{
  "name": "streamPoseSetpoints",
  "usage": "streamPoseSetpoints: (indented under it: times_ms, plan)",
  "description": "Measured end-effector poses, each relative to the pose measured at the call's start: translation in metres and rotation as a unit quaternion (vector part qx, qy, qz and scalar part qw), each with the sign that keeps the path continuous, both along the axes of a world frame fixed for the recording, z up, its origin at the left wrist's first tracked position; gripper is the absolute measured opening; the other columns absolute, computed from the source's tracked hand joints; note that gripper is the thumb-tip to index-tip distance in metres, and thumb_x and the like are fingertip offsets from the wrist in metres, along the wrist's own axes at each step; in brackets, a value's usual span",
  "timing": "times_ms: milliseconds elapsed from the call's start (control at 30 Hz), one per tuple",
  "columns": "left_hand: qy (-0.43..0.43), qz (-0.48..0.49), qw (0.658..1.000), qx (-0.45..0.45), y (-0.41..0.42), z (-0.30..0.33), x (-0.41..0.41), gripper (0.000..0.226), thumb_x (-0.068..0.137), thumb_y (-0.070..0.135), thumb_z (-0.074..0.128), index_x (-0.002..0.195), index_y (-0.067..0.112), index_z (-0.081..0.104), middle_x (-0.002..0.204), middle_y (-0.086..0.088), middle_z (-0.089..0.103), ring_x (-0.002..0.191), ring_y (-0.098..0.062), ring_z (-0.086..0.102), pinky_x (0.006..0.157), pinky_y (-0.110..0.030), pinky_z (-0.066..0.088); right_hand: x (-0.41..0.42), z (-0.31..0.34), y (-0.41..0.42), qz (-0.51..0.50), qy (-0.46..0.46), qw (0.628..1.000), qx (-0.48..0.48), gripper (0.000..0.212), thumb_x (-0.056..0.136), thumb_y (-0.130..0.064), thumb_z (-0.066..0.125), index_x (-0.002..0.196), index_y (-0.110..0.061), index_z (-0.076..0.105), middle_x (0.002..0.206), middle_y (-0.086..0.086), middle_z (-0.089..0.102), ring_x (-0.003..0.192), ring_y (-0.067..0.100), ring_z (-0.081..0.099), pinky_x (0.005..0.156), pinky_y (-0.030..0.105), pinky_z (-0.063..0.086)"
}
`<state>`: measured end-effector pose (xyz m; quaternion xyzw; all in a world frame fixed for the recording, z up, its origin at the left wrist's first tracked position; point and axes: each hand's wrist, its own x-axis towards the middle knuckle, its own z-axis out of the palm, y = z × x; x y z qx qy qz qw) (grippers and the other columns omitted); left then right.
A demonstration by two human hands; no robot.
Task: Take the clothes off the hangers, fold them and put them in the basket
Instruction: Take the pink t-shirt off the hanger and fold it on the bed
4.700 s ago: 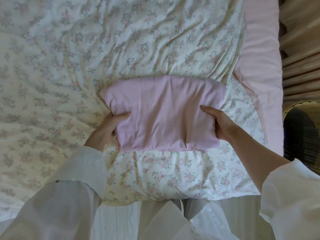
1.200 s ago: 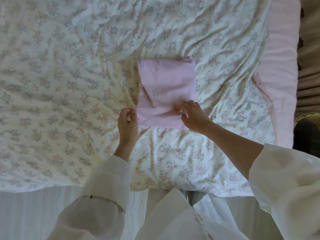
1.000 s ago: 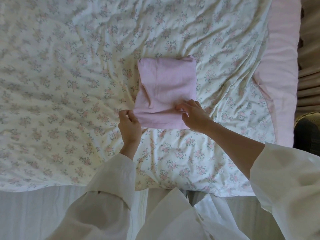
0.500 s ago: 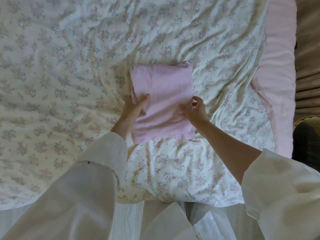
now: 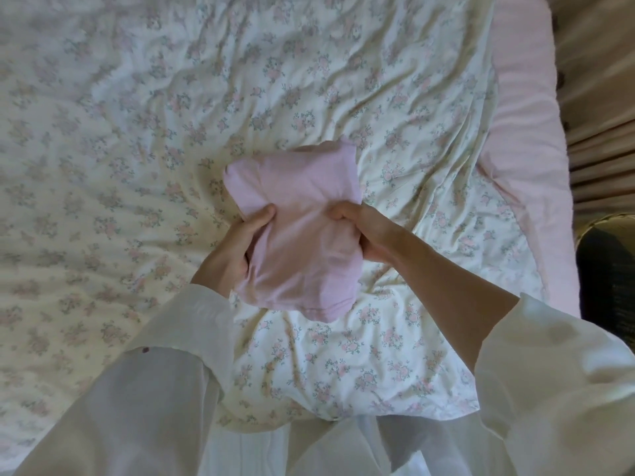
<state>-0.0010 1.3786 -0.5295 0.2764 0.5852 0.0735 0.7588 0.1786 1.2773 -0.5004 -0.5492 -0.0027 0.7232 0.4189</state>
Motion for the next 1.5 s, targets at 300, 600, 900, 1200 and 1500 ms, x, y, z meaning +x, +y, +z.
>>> streamPoseSetpoints:
  times_ms: [300,600,900,1200,1500]
  plan:
    - [-0.083,-0.086,0.991,-0.061,-0.059,0.051,0.055,0.047,0.077,0.041,0.066,0.115,0.014,0.066,0.114,-0.006,0.069,0.106,-0.019,0.065,0.091,-0.032,0.049,0.055,0.035,-0.088,-0.071,0.011,0.997,0.024,0.024,0.071,-0.019,0.055,0.089,-0.008,0.065,0.081,0.008,0.068,0.076,0.021,0.066,0.077,0.031,0.054]
    - [-0.107,-0.247,0.962,0.042,-0.184,0.054,0.224,0.05,0.08,0.027,0.071,0.124,0.006,0.06,0.123,-0.01,0.064,0.113,-0.02,0.062,0.103,-0.035,0.043,0.162,0.057,-0.27,-0.276,-0.146,0.95,-0.022,0.028,0.08,-0.024,0.064,0.105,-0.011,0.065,0.087,0.006,0.073,0.087,0.028,0.067,0.075,0.034,0.054]
    - [-0.124,-0.252,0.951,0.128,-0.381,0.067,0.392,0.026,0.093,0.01,0.056,0.101,0.034,0.054,0.098,0.009,0.068,0.087,-0.005,0.068,0.079,-0.023,0.054,0.267,0.042,-0.485,-0.267,-0.053,0.962,0.003,0.059,0.079,-0.043,0.071,0.131,-0.039,0.043,0.123,-0.004,0.064,0.111,0.022,0.062,0.094,0.047,0.049]
    - [-0.074,-0.337,0.936,0.073,-0.493,0.028,0.534,0.04,0.071,0.01,0.078,0.107,0.012,0.062,0.114,-0.006,0.066,0.098,-0.019,0.065,0.096,-0.036,0.049,0.387,0.016,-0.607,-0.261,-0.251,0.93,-0.062,0.073,0.079,-0.037,0.071,0.139,-0.035,0.029,0.133,-0.009,0.05,0.118,0.019,0.052,0.104,0.046,0.041]
    - [0.043,-0.398,0.912,0.091,-0.522,-0.183,0.556,0.08,0.067,0.014,0.077,0.138,0.016,0.04,0.129,-0.009,0.056,0.115,-0.028,0.056,0.102,-0.048,0.043,0.406,-0.187,-0.621,-0.078,-0.355,0.922,-0.135,0.082,0.08,-0.045,0.057,0.147,-0.026,0.014,0.143,0.001,0.04,0.129,0.026,0.041,0.108,0.044,0.034]
